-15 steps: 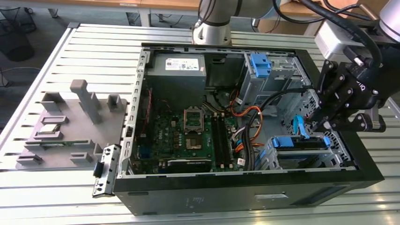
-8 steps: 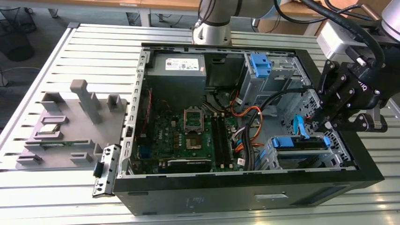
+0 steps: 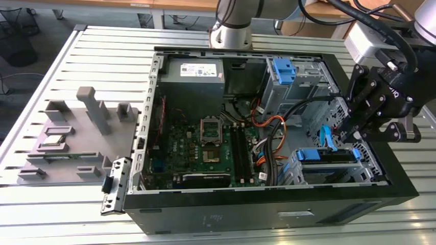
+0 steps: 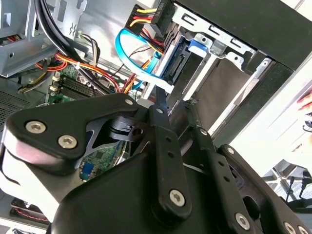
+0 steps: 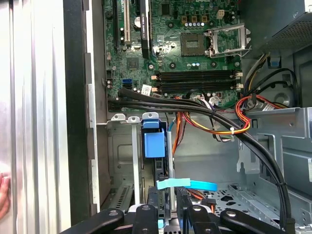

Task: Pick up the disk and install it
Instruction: 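Insert the second disk wire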

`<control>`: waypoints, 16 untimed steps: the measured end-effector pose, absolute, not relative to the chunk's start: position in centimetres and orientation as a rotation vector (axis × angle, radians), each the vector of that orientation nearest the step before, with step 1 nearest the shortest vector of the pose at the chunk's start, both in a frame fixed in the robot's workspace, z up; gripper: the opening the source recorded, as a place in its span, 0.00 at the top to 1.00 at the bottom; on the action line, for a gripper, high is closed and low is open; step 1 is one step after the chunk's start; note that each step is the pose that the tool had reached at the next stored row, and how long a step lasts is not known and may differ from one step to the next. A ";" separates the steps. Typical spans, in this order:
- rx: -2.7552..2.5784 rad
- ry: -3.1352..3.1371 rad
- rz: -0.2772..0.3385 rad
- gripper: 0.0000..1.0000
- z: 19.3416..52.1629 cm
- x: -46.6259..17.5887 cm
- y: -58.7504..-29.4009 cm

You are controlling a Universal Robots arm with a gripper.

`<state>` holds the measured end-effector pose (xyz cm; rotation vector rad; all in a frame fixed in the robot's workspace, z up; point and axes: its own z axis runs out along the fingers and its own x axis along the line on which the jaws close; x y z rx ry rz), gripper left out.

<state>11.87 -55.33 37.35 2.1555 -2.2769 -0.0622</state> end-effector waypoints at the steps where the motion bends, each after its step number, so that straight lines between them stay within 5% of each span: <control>1: 2.155 -2.277 -0.062 0.70 37.3 11.9 -55.3; 16: 2.155 -2.276 -0.064 0.70 37.2 12.8 -54.7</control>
